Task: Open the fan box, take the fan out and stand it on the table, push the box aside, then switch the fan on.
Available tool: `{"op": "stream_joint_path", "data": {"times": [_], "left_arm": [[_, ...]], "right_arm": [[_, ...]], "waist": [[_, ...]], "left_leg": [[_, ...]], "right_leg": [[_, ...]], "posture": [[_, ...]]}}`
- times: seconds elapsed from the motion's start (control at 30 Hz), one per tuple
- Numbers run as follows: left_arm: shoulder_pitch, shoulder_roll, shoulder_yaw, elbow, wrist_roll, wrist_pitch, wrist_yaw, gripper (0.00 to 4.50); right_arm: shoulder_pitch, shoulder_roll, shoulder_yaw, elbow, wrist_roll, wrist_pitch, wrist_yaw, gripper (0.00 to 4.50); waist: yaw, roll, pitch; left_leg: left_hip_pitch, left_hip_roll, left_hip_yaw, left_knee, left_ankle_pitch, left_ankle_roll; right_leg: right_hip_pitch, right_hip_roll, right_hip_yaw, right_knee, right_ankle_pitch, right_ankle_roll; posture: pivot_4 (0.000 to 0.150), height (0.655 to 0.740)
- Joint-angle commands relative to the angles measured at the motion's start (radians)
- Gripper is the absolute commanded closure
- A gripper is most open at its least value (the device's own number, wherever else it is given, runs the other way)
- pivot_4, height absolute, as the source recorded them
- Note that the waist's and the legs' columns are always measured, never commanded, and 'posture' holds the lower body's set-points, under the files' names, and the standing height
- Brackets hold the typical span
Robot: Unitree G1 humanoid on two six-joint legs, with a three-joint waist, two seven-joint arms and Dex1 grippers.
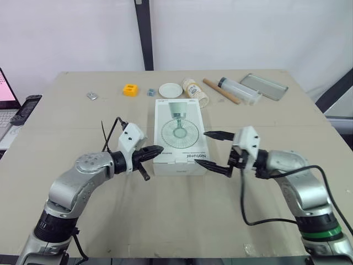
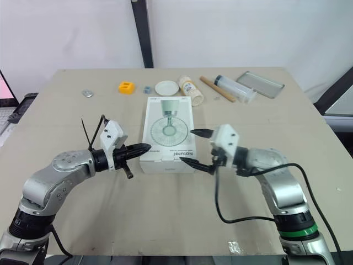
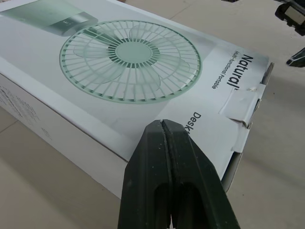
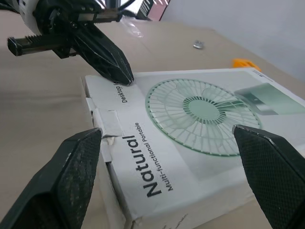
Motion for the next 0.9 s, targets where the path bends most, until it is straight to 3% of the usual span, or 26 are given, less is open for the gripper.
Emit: {"op": "stream_joint_path", "data": {"times": [0.03,0.4,0.9], "left_arm": [[0.003,0.001,-0.018,-0.006,0.012,0.023,0.013,4.43],[0.014,-0.001,-0.029,-0.012,0.016,0.028,0.023,4.43],[0.023,-0.003,-0.044,-0.002,0.030,0.012,0.008,4.43]], "right_arm": [[-0.044,-0.005,0.062,-0.067,-0.067,0.044,-0.023,0.00],[-0.050,-0.023,0.077,-0.052,-0.137,0.062,-0.047,0.00],[-0.151,-0.017,-0.027,-0.024,-0.128,0.076,-0.117,0.00]], "waist": [[0.000,0.000,0.000],[0.000,0.000,0.000],[0.000,0.000,0.000]], "left_leg": [[0.000,0.000,0.000,0.000,0.000,0.000],[0.000,0.000,-0.001,0.000,0.000,0.000],[0.000,-0.001,0.000,0.000,0.001,-0.001]], "right_leg": [[0.000,0.000,0.000,0.000,0.000,0.000],[0.000,-0.001,-0.001,0.000,0.000,0.000],[0.000,-0.001,0.000,0.000,0.000,0.000]], "posture": [[0.150,0.7400],[0.150,0.7400],[0.150,0.7400]]}}
